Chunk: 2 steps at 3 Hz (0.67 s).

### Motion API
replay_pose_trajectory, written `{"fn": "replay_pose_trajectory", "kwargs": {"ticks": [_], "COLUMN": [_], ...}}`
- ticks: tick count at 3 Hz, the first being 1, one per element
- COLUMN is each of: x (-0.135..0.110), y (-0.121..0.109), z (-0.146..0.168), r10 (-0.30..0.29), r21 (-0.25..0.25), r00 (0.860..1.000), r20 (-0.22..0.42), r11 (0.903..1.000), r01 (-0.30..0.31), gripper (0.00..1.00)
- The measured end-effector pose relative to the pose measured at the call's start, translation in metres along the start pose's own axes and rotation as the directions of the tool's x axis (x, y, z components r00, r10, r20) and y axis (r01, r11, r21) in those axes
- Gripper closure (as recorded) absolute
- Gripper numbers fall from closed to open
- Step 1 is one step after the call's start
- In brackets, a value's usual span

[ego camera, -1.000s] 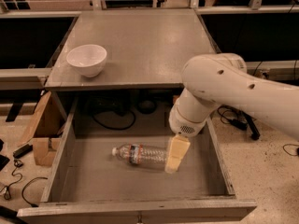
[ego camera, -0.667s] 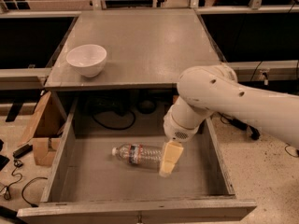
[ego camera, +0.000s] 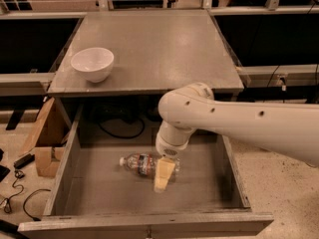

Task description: Pick water bottle from top drawer and place on counter

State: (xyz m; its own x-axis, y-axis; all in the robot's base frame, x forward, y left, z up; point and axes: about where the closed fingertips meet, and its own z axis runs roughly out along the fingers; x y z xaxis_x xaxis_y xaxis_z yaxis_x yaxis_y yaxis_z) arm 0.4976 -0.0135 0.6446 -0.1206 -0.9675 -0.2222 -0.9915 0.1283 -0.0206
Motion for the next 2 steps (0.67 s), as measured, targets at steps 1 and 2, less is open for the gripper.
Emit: {"fn": "replay_pose_trajectory", "kwargs": {"ticks": [1, 2], "x": [-0.012, -0.024], "y": [-0.004, -0.003], "z": [0.022, 0.034], "r10": [0.009, 0.008], "r21": [0.005, 0.013], "r00": [0.999, 0.998], "r20": [-0.044, -0.069], "r11": [0.9999, 0.9999], "r01": [-0.009, -0.007], "gripper": [0.00, 0.00]}}
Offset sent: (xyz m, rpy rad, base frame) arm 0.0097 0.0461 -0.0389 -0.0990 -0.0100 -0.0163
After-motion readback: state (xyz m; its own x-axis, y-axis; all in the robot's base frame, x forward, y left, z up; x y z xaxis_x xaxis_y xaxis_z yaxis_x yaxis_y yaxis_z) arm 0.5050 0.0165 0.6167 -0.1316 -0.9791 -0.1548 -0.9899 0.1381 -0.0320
